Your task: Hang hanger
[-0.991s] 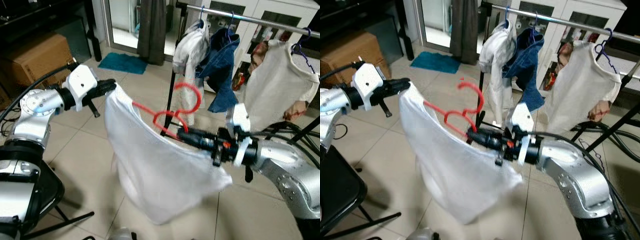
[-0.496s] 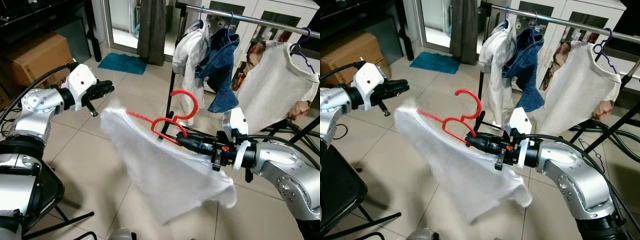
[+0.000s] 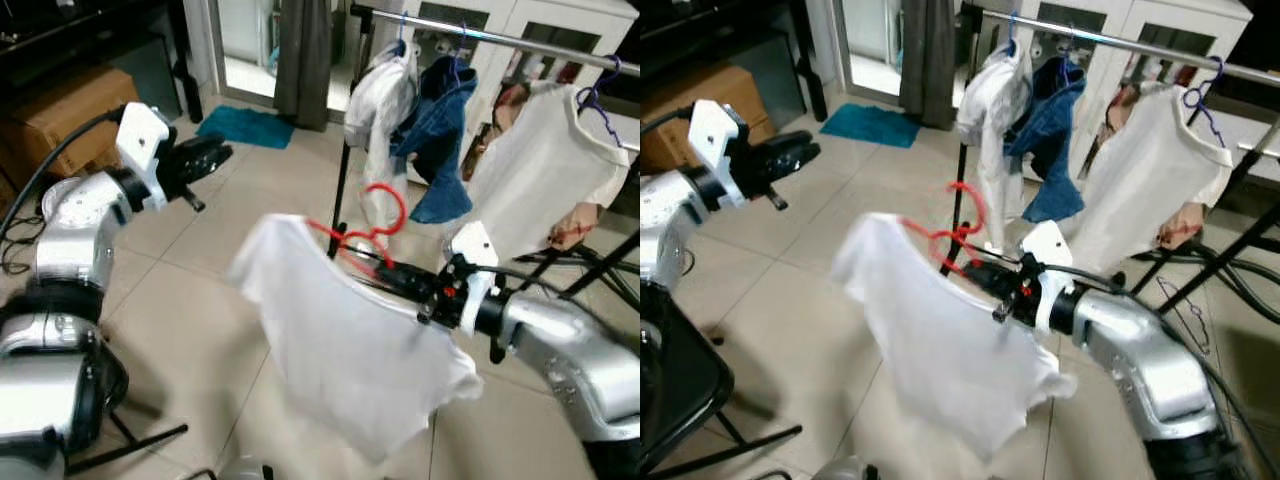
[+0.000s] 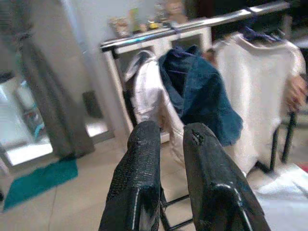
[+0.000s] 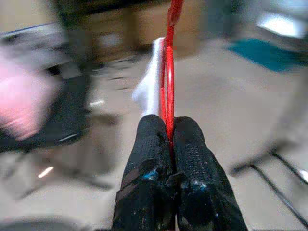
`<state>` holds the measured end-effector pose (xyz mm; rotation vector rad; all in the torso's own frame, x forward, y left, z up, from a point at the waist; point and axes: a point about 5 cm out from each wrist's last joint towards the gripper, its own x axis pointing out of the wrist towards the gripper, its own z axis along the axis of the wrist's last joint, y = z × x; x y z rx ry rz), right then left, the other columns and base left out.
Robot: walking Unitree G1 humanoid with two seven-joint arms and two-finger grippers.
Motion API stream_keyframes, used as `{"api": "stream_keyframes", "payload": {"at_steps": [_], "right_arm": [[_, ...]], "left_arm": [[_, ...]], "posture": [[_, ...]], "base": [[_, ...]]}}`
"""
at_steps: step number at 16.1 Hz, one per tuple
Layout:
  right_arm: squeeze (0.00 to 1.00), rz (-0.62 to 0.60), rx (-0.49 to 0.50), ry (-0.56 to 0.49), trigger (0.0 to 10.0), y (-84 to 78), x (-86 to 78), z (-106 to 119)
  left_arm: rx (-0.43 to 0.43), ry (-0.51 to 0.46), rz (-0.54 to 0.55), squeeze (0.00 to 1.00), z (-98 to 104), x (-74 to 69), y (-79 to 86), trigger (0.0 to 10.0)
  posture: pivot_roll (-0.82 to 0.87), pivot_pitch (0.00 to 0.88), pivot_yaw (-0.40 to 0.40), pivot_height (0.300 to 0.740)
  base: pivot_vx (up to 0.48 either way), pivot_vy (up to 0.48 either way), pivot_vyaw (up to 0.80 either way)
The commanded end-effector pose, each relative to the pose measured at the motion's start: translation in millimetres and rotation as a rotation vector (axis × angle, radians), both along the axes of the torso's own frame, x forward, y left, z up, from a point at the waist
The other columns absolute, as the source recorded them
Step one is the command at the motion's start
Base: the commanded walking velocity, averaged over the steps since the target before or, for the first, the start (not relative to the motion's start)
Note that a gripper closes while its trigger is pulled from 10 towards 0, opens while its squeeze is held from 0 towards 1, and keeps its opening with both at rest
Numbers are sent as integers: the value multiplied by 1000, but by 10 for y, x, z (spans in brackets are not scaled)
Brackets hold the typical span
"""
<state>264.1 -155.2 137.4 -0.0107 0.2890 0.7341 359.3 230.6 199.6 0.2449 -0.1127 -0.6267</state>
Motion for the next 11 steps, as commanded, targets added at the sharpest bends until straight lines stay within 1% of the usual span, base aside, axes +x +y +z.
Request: {"api": "stream_keyframes", "payload": {"at_steps": [1, 3, 4, 5, 6, 7, 8, 9, 10, 11], "right_arm": [[0, -177, -46, -29, 10000, -134, 70, -24], [0, -397, -108, -20, 10000, -190, 60, -228], [0, -490, -122, -27, 10000, -213, 48, -285], [0, -556, -152, -46, 10000, -234, 47, -306], [0, -680, -209, -62, 10000, -277, 51, -348], [0, -728, -195, -57, 10000, -297, 50, -361], [0, -785, -139, -50, 10000, -333, 51, -372], [0, -793, -89, -43, 10000, -332, 48, -375], [0, -789, -24, -40, 10000, -306, 47, -371], [0, -784, -8, -45, 10000, -285, 47, -367]], "left_arm": [[-41, 47, 50, 0, -158, -42, -93, 10000], [-100, 109, 142, 0, -437, -208, -269, 10000], [-119, 138, 193, 0, -536, -286, -309, 10000], [-133, 150, 215, 0, -596, -343, -326, 10000], [-106, 137, 260, 0, -691, -464, -349, 10000], [-100, 140, 264, 0, -720, -515, -368, 10000], [-86, 127, 278, 0, -730, -587, -402, 10000], [-84, 130, 292, 0, -732, -611, -413, 10000], [-60, 132, 304, 0, -730, -648, -438, 10000], [-50, 132, 311, 0, -721, -670, -456, 10000]], "posture": [[32, 0, -30, 740], [40, 0, -37, 740], [41, 0, -36, 740], [42, 0, -33, 740], [42, 0, -30, 740], [43, 0, -30, 740], [47, 0, -30, 740], [49, 0, -30, 740], [50, 0, -28, 740], [51, 0, -27, 740]], "base": [[0, 0, 0], [0, 0, 0], [0, 0, 0], [244, 0, 0], [300, 0, 0], [307, 0, 0], [322, 0, 0], [371, 0, 0], [424, 0, 0], [428, 0, 0]]}}
